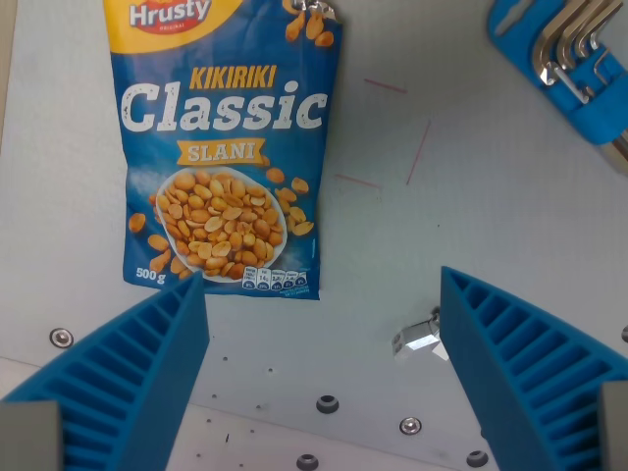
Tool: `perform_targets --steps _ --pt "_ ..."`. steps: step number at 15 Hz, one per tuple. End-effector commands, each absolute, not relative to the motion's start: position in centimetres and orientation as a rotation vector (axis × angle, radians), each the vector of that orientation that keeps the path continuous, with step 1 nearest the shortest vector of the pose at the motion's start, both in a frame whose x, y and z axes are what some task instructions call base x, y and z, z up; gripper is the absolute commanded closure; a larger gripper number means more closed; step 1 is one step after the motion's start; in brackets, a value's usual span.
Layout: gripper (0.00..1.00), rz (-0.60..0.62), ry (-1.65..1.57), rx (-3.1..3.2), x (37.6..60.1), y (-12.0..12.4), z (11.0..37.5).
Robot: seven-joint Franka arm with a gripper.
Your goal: Rotate around gripper positive x
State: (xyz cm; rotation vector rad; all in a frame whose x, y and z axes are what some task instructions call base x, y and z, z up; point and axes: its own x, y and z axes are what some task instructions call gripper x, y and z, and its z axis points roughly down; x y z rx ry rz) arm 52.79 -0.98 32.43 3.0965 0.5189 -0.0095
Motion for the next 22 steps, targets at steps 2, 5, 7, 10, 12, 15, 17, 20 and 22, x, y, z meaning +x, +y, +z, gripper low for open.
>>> perform_targets --steps 2,5,7,10,12,15,17,20,22 --pt "0.00 -0.011 0.523 3.122 52.78 -0.98 32.59" --pt "0.00 -0.022 0.529 3.161 52.78 -0.98 32.59" --pt "0.00 -0.029 0.534 3.187 52.78 -0.98 32.59" --pt "0.00 -0.041 0.540 3.226 52.78 -0.98 32.59" --pt "0.00 -0.048 0.544 3.251 52.78 -0.98 32.59" --pt "0.00 -0.060 0.551 3.290 52.78 -0.98 32.59" --pt "0.00 -0.068 0.555 3.316 52.78 -0.98 32.59" --pt "0.00 -0.080 0.561 3.355 52.78 -0.98 32.59" --pt "0.00 -0.088 0.565 3.380 52.78 -0.98 32.59"
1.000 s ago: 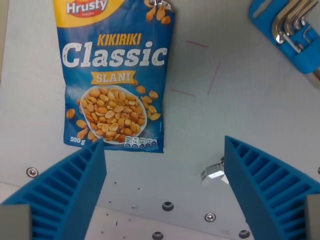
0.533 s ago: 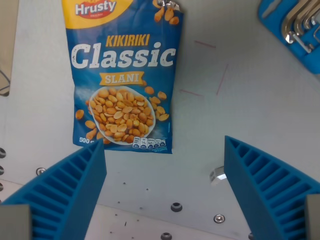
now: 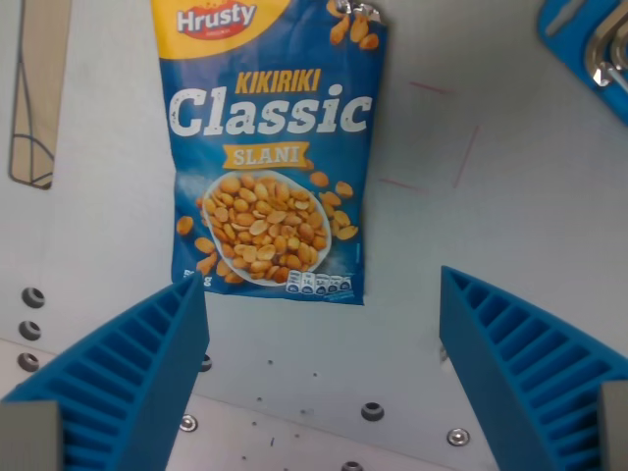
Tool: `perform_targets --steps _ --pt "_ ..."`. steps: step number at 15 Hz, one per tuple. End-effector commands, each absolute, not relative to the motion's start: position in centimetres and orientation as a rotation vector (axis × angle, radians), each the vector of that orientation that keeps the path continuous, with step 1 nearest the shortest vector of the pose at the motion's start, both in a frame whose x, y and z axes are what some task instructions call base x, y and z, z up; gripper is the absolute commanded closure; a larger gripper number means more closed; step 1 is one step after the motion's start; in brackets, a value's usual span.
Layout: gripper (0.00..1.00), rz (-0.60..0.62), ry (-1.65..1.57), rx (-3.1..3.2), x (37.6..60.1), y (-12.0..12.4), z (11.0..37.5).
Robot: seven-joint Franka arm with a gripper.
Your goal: Rotate around gripper positive x
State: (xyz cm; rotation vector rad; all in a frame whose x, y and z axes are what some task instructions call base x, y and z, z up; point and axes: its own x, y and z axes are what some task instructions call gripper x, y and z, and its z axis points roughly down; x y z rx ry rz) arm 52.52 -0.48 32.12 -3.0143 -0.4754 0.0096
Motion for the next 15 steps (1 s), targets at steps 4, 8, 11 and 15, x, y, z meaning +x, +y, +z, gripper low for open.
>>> perform_targets --steps 4,8,11,15 --pt "0.00 0.085 -0.462 -2.762 52.78 -0.98 32.59" --pt "0.00 0.096 -0.453 -2.710 52.78 -0.98 32.59" --pt "0.00 0.104 -0.446 -2.671 52.78 -0.98 32.59" --pt "0.00 0.114 -0.438 -2.619 52.78 -0.98 32.59"
